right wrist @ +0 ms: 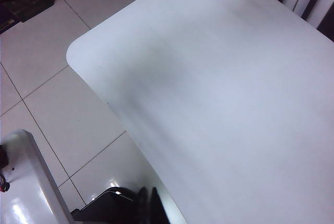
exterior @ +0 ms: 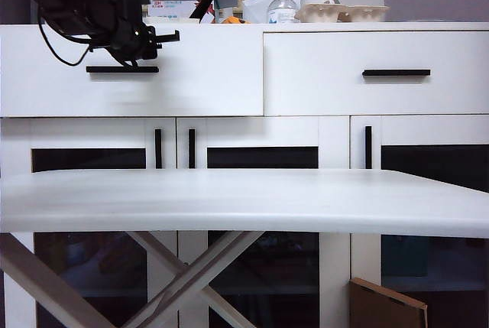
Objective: Pick up a can of beer from the white table, open the left drawer, place the beer inside the drawer, and finally close the drawer.
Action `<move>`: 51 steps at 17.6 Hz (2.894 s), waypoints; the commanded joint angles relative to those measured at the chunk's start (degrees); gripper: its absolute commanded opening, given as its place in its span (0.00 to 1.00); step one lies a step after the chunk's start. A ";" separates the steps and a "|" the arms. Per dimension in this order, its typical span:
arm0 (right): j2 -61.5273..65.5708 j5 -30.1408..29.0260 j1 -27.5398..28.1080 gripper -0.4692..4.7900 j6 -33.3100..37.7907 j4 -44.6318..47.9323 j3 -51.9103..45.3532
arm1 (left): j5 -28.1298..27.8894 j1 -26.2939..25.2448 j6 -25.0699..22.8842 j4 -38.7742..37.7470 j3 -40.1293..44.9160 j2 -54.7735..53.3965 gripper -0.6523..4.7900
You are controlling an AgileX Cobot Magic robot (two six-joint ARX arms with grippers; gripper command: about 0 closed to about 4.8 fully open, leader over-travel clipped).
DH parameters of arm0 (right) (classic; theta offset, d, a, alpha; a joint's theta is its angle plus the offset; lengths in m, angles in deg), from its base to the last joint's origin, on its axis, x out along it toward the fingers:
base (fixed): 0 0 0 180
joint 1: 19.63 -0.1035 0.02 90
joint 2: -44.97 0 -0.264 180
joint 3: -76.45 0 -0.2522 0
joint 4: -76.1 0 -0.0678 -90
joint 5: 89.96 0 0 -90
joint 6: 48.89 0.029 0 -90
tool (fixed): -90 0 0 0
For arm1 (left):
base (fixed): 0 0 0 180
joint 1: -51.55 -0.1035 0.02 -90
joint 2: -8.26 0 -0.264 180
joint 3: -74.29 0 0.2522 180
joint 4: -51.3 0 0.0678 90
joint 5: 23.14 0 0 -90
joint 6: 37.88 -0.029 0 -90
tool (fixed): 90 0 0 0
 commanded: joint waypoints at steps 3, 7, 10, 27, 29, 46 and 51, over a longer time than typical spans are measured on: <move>-0.33 -0.13 -0.13 0.09 -0.13 0.48 0.22 | 0.00 0.02 -0.11 -2.32 -8.57 -4.68 0.11; -0.33 -0.11 -0.11 0.09 -0.15 0.52 0.22 | -3.37 -0.09 -0.04 -5.20 -10.82 -5.64 0.11; -0.33 -0.11 -0.11 0.09 -0.15 0.52 0.22 | -3.23 -0.87 -0.02 -4.92 -11.13 -5.62 0.11; -8.44 18.27 -0.02 0.09 -0.17 -1.36 0.22 | 4.20 -2.03 2.40 -30.99 -15.30 11.65 0.11; -11.61 20.55 -0.02 0.09 -0.15 -2.27 0.15 | 5.77 -2.03 2.97 -38.01 -15.28 16.55 0.11; -60.48 20.61 -0.02 0.09 0.74 28.72 -61.99 | 1.86 -2.03 -0.39 -51.21 41.88 93.79 0.11; -68.13 20.52 -0.04 0.09 0.72 35.56 -77.48 | -3.54 -2.03 -0.07 -45.83 72.70 118.01 0.11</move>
